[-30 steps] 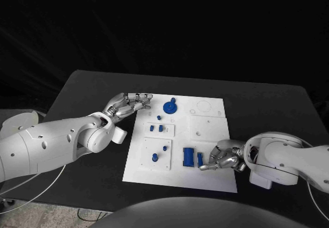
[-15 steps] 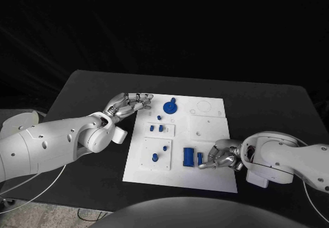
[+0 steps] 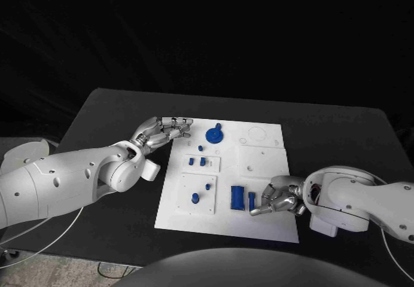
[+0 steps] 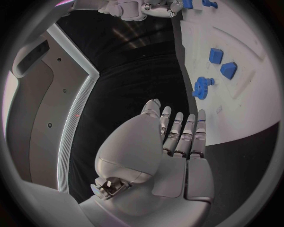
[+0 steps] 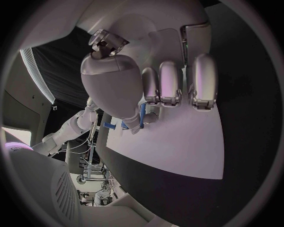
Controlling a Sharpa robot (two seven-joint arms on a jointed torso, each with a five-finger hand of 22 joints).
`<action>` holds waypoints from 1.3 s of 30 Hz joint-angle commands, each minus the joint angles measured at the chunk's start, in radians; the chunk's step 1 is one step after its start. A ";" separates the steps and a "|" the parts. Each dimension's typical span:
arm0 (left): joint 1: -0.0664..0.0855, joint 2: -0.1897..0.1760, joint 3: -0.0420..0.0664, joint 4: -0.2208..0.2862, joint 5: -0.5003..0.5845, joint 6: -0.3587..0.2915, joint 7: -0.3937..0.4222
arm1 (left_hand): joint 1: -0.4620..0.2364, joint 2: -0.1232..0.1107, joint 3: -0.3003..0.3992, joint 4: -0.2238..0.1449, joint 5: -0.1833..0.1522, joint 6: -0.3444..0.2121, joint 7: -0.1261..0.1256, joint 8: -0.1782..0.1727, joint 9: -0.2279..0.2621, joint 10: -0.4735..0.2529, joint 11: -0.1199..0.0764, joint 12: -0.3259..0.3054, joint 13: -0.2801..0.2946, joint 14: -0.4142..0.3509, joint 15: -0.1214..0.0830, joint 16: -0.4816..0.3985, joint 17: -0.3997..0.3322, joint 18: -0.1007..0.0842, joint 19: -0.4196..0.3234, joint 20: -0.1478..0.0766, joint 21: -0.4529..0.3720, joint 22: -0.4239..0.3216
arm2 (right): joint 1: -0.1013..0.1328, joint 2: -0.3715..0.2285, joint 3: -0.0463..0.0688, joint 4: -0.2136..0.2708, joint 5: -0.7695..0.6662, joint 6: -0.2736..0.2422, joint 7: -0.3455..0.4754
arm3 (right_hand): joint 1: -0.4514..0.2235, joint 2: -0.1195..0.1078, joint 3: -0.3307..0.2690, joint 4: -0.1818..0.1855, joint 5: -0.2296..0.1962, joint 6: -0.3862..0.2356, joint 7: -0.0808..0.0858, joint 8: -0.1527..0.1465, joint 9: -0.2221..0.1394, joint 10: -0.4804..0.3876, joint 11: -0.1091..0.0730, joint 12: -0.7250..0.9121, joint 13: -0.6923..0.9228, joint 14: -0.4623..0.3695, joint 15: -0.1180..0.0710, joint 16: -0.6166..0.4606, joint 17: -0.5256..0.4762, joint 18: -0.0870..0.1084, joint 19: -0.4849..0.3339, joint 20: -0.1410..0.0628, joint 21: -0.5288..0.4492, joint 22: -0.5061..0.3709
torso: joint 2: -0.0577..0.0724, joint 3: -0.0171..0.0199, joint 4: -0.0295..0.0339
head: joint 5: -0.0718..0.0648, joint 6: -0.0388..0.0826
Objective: Assemble the parts on the task board
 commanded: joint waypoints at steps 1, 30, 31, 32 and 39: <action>-0.001 -0.002 0.000 0.001 0.002 0.016 0.021 | 0.011 0.003 0.006 -0.001 0.005 0.000 0.005 0.001 0.000 0.001 0.004 -0.002 0.001 -0.005 0.000 0.005 -0.001 -0.011 0.002 -0.001 0.005 -0.002 | -0.001 -0.007 0.000 0.005 -0.007 -0.068 0.104 | -0.013 -0.016 -0.019 0.009 -0.004 0.036 -0.003 0.040 0.016 0.105 -0.006 0.003 0.262 0.085 -0.009 0.003 0.145 -0.008 0.059 -0.009 0.015 0.225 | -0.002 0.0007 -0.0053 | -0.001 0.000; -0.003 -0.010 0.000 0.034 -0.049 -0.061 0.207 | -0.250 -0.011 -0.157 0.009 -0.274 -0.503 -0.257 -0.042 -0.039 -0.311 -0.167 -0.289 -0.038 -0.442 -0.128 -0.193 -0.060 0.042 -0.356 -0.050 -0.124 -0.348 | 0.042 0.026 0.000 -0.182 0.627 -0.610 1.164 | -0.120 -0.018 -0.159 0.111 0.069 -0.514 0.105 -0.696 -0.685 -0.866 0.243 -1.433 -0.852 -0.931 0.296 -1.451 -1.203 0.045 -1.022 0.250 -1.394 -0.815 | -0.022 0.0054 -0.0346 | -0.010 0.000; -0.003 -0.009 0.000 0.034 -0.049 -0.064 0.209 | -0.258 -0.016 -0.158 0.009 -0.286 -0.536 -0.282 -0.045 -0.042 -0.341 -0.185 -0.322 -0.043 -0.451 -0.137 -0.195 -0.062 0.042 -0.383 -0.054 -0.130 -0.404 | 0.037 0.031 0.000 -0.192 0.633 -0.594 1.170 | -0.119 -0.025 -0.150 0.115 0.070 -0.581 0.081 -0.724 -0.721 -0.935 0.228 -1.465 -0.871 -1.069 0.274 -1.448 -1.233 0.030 -1.144 0.256 -1.398 -0.918 | -0.021 0.0056 -0.0338 | -0.011 0.000; -0.003 -0.007 0.000 0.034 -0.049 -0.068 0.210 | -0.267 -0.020 -0.156 0.012 -0.297 -0.556 -0.299 -0.046 -0.044 -0.367 -0.197 -0.347 -0.048 -0.457 -0.144 -0.197 -0.063 0.043 -0.398 -0.058 -0.134 -0.441 | 0.031 0.036 0.000 -0.203 0.638 -0.576 1.177 | -0.117 -0.035 -0.143 0.118 0.072 -0.670 0.045 -0.756 -0.783 -1.018 0.210 -1.494 -0.904 -1.207 0.257 -1.462 -1.262 0.024 -1.255 0.256 -1.414 -1.022 | -0.020 0.0059 -0.0323 | -0.012 0.000; -0.022 0.001 0.001 0.029 -0.048 -0.089 0.214 | -0.333 -0.061 -0.116 0.009 -0.367 -0.646 -0.366 -0.055 -0.053 -0.431 -0.286 -0.386 -0.063 -0.458 -0.194 -0.197 -0.064 0.044 -0.437 -0.101 -0.154 -0.585 | -0.001 0.074 0.000 -0.276 0.651 -0.475 1.199 | -0.102 -0.035 -0.123 0.123 0.082 -0.907 -0.161 -0.792 -1.013 -1.371 0.076 -1.531 -1.138 -1.462 0.213 -1.516 -1.307 0.038 -1.456 0.218 -1.438 -1.280 | -0.024 0.0088 -0.0287 | -0.018 0.000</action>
